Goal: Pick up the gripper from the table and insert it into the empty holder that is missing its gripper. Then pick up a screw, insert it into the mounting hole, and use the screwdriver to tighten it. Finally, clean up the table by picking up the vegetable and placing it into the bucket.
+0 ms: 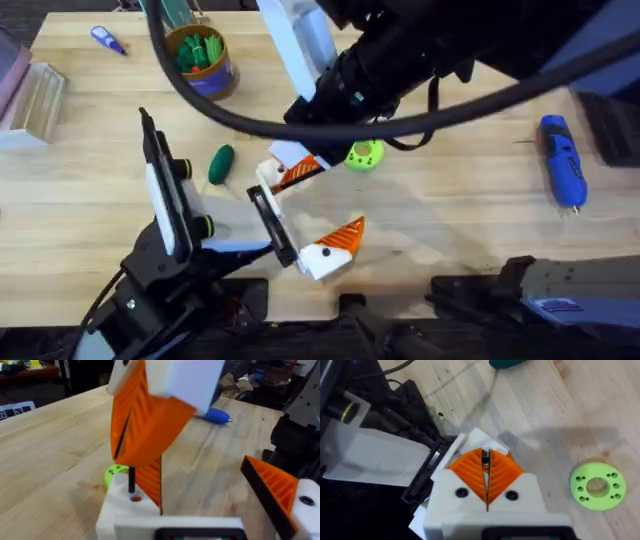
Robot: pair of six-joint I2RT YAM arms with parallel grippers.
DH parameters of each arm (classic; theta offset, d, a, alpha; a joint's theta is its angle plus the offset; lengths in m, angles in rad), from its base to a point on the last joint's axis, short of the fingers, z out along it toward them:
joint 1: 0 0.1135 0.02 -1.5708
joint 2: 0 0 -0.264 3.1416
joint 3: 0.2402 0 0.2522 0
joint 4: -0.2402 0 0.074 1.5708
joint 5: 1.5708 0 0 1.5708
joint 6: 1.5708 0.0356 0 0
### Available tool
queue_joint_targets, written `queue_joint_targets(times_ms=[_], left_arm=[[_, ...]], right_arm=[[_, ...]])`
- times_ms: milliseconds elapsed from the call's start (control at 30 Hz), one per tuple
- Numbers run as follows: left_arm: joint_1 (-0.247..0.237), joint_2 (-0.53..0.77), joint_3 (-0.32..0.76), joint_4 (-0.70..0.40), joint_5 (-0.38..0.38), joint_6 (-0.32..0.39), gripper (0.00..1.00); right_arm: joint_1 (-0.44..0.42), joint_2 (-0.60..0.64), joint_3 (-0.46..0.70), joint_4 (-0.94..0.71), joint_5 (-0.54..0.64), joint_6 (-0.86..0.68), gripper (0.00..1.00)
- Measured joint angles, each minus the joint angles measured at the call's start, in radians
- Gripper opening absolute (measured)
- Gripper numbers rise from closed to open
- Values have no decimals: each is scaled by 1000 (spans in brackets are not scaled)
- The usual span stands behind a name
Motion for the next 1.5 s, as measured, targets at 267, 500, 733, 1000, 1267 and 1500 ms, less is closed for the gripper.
queue_joint_targets(times_ms=[267,500,733,1000,1267,1500], left_arm=[[0,0,0,0,0,0,986],[0,0,0,-1,-1,-5,986],[0,0,0,0,-1,-7,986],[0,0,0,-1,-1,-6,986],[0,0,0,0,0,-5,986],[0,0,0,0,-1,-5,986]], right_arm=[[1,0,0,0,2,3,6],[9,5,4,-16,1,3,6],[15,13,9,-11,-13,3,6],[19,26,9,-11,-31,3,6],[19,26,9,-17,-14,3,6],[19,28,9,-22,2,3,6]])
